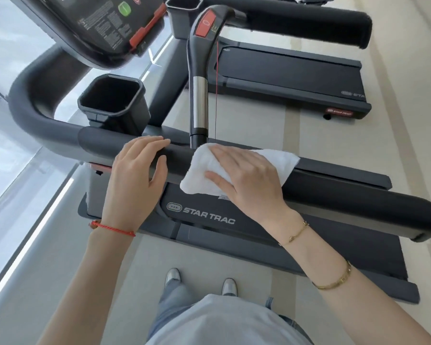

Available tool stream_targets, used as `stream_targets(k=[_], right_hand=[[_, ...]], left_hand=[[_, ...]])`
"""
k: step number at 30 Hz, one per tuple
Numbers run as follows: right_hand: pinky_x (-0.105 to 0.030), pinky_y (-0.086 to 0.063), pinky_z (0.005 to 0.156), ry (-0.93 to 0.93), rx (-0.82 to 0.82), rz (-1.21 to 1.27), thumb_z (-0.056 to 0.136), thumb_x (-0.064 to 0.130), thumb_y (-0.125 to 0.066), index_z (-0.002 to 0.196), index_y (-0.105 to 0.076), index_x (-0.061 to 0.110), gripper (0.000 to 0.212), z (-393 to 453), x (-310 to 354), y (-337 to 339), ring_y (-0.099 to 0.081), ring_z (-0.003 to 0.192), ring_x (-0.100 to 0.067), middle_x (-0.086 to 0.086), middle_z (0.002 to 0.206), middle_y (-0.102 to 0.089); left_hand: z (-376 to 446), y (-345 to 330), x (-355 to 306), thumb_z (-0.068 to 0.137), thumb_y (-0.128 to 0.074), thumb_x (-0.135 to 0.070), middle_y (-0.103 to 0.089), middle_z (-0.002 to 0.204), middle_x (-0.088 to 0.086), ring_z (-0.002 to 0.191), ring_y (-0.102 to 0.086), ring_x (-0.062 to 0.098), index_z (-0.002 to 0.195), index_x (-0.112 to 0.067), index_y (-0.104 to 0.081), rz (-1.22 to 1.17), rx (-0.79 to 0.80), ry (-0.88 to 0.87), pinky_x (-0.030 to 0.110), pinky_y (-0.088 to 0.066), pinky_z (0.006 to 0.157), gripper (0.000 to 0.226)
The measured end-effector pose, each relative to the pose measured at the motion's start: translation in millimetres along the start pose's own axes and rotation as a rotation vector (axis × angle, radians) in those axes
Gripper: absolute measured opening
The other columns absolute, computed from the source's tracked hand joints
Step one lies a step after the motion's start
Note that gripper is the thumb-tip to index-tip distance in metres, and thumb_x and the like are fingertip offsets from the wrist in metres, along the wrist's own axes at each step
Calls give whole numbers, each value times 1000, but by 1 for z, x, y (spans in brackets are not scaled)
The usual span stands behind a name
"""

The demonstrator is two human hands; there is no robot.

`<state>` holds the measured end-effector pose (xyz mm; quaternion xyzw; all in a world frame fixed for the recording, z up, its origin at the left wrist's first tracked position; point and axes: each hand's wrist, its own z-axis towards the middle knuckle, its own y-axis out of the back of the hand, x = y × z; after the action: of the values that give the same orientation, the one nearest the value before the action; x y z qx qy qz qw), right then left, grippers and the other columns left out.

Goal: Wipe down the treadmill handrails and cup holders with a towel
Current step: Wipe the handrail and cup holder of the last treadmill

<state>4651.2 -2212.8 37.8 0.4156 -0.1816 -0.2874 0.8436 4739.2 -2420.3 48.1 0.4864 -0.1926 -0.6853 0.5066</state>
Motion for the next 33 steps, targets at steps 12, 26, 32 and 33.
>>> stream_targets(k=[12,26,32,33], right_hand=[[-24,-49,83,60,17,24,95,49,-46,120,-67,14,47,107,118,-82,-68,100,-11,5,115,-71],[-31,-49,67,-141,-23,-19,95,44,-55,102,-71,18,31,114,140,-81,-68,76,-17,6,86,-73],[-32,-51,77,-107,-36,16,96,43,-55,110,-69,17,33,133,171,-105,-68,89,-15,8,101,-73],[-32,-51,77,-103,-41,15,96,42,-56,109,-69,17,32,131,170,-105,-68,88,-15,8,100,-73]], left_hand=[[21,67,117,99,-51,-8,-61,130,4,124,-51,24,129,-11,-62,40,-23,123,36,-44,104,32],[31,81,173,101,-40,-16,-63,130,2,127,-52,25,128,-12,-63,-46,56,-37,48,-45,104,36],[29,77,166,99,-30,-18,-66,123,7,121,-54,30,119,-5,-66,-94,22,-30,50,-44,101,43],[30,76,162,99,-29,-18,-67,119,8,117,-55,29,114,-3,-66,-102,20,-23,49,-45,100,42]])
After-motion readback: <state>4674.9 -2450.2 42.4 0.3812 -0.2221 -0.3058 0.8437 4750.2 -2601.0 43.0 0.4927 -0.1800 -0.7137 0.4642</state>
